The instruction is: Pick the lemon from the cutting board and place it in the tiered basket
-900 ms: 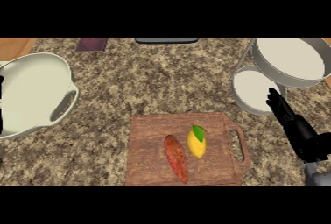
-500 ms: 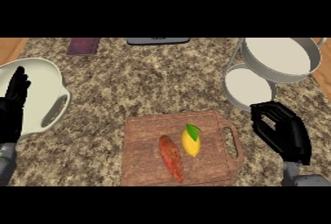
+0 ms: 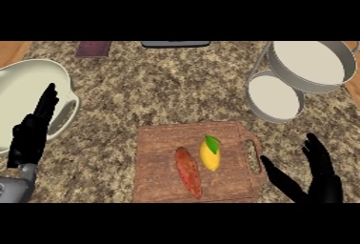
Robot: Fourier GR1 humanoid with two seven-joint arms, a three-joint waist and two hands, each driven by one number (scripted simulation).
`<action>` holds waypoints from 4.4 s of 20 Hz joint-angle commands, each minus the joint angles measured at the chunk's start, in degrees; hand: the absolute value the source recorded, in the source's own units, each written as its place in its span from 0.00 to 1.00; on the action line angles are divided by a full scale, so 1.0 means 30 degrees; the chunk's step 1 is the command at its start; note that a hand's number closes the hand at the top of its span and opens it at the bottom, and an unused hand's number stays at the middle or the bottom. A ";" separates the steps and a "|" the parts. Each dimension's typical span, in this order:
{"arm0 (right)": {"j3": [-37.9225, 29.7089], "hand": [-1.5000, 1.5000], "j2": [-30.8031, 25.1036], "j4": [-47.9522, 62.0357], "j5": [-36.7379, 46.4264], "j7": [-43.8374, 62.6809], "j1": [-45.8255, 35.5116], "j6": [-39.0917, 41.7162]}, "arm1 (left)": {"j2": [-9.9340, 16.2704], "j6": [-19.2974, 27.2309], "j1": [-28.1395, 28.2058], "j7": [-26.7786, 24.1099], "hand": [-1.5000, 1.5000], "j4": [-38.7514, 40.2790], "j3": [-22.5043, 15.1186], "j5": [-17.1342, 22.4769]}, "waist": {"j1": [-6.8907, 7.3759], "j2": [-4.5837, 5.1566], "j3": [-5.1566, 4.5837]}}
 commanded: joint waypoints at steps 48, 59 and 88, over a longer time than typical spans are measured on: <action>0.4712 0.00 0.2417 0.1153 1.0887 2.5036 -1.0511 1.5871 | -0.1914 -0.0233 -0.0201 0.0695 0.50 -0.0279 -0.0105 -0.2004 | 0.0574 0.0041 0.0052; 0.4016 0.00 0.4421 0.2762 1.1842 2.5031 -1.0584 1.6072 | -0.1252 -0.1661 -0.0207 0.0711 0.50 -0.0353 0.0910 -0.1398 | 0.0737 0.0067 0.0071; 0.5689 1.00 0.4438 0.8235 0.9795 2.0845 -1.1631 1.5999 | -0.2827 -0.1877 0.0725 -0.0179 0.50 -0.0637 0.1367 -0.3158 | 0.0846 0.0112 0.0079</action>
